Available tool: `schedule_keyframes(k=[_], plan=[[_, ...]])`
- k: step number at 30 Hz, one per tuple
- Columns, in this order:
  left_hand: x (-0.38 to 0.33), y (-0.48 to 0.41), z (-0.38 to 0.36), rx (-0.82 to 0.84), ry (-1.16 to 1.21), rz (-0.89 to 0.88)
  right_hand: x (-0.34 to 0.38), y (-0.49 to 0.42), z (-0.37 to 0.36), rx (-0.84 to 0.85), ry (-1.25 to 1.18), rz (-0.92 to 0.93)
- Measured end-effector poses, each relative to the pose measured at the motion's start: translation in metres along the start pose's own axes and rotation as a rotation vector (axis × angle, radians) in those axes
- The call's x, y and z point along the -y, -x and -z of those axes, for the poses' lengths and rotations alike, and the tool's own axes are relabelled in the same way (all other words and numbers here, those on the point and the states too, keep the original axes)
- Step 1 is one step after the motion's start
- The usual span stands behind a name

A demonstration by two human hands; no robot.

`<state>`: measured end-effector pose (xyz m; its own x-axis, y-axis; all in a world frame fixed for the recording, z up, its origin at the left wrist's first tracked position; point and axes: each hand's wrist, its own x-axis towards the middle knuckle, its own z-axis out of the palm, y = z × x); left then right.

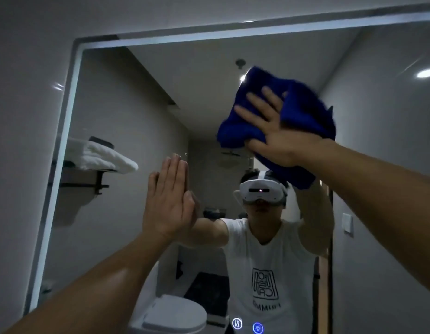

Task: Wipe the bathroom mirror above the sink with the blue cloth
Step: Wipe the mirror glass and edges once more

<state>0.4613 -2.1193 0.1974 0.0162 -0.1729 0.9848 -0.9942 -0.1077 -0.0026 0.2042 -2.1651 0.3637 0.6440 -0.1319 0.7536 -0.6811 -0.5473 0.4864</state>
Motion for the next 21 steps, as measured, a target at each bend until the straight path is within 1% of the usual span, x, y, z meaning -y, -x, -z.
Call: schedule_keyframes(k=[2,3,4,5,7,8,10,11,12,14,15,17,19,21], plan=[[0.001,0.0,-0.001,-0.005,0.004,-0.004,0.018,-0.004,-0.007,-0.091,0.18,-0.165],[0.001,0.0,-0.001,-0.011,0.011,-0.004,0.033,0.002,-0.015,-0.114,0.197,-0.201],[0.002,0.001,-0.001,-0.015,0.023,-0.003,0.048,0.013,-0.026,-0.124,0.204,-0.2],[0.002,0.001,-0.001,-0.02,0.036,0.001,0.065,0.028,-0.035,-0.136,0.208,-0.16],[0.001,0.003,0.0,-0.025,0.079,0.014,0.094,0.059,-0.062,-0.118,0.217,-0.01],[0.0,0.003,0.002,-0.03,0.108,0.014,0.107,0.078,-0.076,-0.103,0.185,0.079],[0.0,0.002,0.006,-0.05,0.162,-0.003,0.128,0.116,-0.104,-0.064,0.035,0.263],[0.0,0.002,0.007,-0.055,0.177,-0.014,0.135,0.134,-0.116,-0.025,-0.044,0.34],[0.0,0.003,0.008,-0.056,0.179,-0.029,0.136,0.147,-0.123,0.026,-0.066,0.425],[-0.001,0.012,0.007,-0.05,0.162,-0.092,0.12,0.157,-0.12,0.054,-0.046,0.534],[-0.001,0.019,0.006,-0.046,0.158,-0.134,0.109,0.155,-0.111,0.05,-0.042,0.509],[-0.001,0.041,0.004,-0.025,0.152,-0.213,0.084,0.151,-0.093,-0.011,0.029,0.353],[0.0,0.064,0.0,0.009,0.14,-0.244,0.073,0.157,-0.081,-0.042,0.104,0.13],[0.001,0.085,-0.006,0.043,0.116,-0.25,0.088,0.174,-0.085,-0.081,0.106,-0.102]])
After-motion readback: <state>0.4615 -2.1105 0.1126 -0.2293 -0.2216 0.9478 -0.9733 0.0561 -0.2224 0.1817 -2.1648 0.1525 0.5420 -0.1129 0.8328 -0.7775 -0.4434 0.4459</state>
